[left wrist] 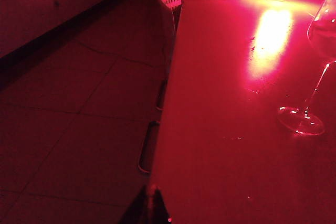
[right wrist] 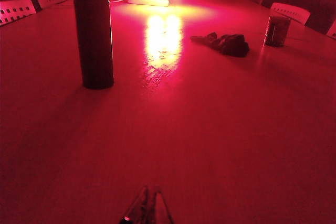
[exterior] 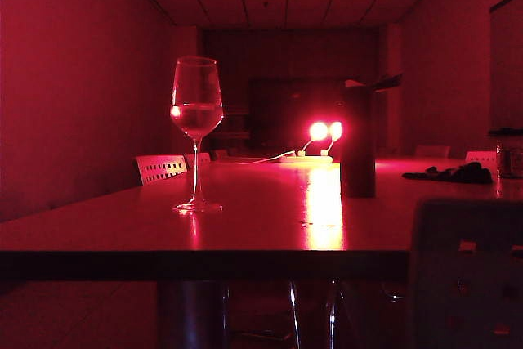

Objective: Pick up the black thermos cup, pour some water from it into the stemmed glass, and then put the thermos cup back on the table.

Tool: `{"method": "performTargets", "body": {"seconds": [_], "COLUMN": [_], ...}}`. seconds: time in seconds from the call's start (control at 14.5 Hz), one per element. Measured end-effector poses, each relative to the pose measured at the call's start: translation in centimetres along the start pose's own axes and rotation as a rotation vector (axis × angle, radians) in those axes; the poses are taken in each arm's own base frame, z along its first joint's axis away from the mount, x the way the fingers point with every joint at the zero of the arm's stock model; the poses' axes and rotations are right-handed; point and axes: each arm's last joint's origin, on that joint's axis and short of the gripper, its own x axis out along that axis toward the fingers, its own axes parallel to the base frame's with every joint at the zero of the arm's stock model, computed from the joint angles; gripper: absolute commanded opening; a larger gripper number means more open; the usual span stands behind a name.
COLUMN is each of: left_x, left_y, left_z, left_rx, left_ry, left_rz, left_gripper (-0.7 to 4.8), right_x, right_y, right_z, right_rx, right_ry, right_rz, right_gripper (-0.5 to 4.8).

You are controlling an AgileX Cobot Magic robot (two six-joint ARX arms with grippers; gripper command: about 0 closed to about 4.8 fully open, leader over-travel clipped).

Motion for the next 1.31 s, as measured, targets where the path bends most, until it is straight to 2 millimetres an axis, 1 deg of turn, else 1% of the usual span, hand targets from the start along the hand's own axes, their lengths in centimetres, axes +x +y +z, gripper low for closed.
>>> {"method": "performTargets", "body": {"seconds": [0.34,0.41,0.48,0.55,0.62,0.76,0.83,1.03,1.17,1.31], "left_x": [0.0,0.0,0.0,0.0,0.0,-0.3,-0.7,-2.2,-2.5,-1.8], "left_y": [0.0,0.0,0.0,0.0,-0.1,-0.4,-0.6,-0.7,-0.9,-1.0], "left_z": [0.0,0.0,0.0,0.1,0.5,1.8,3.1,6.8,9.1,11.8], "left_rx": [0.0,0.0,-0.005,-0.033,-0.071,-0.081,-0.097,-0.13,-0.145,-0.163], "left_ry": [0.0,0.0,-0.001,-0.01,-0.047,-0.136,-0.162,-0.224,-0.234,-0.215], "left_rz": [0.0,0.0,-0.001,-0.003,-0.025,-0.143,-0.187,-0.225,-0.255,-0.276], "left_gripper": [0.01,1.2,3.54,4.79,4.79,4.79,4.79,4.79,4.79,4.79], "right_x": [0.0,0.0,0.0,0.0,-0.2,-1.2,-1.8,-3.3,-3.2,-2.6], "right_y": [0.0,0.0,0.0,0.0,0.0,0.0,0.1,0.1,0.2,0.3], "right_z": [0.0,0.0,0.0,0.1,1.1,4.6,6.2,10.6,13.0,16.5], "right_rx": [0.002,0.002,0.002,0.017,0.042,0.055,0.053,0.005,-0.03,-0.038], "right_ry": [0.0,0.0,0.0,-0.001,-0.017,-0.136,-0.171,-0.243,-0.236,-0.243], "right_rz": [0.0,0.0,0.0,0.001,0.0,0.011,0.03,0.062,0.08,0.113], "right_gripper": [0.06,1.32,3.22,3.79,3.8,3.81,3.82,3.82,3.83,3.83]}}
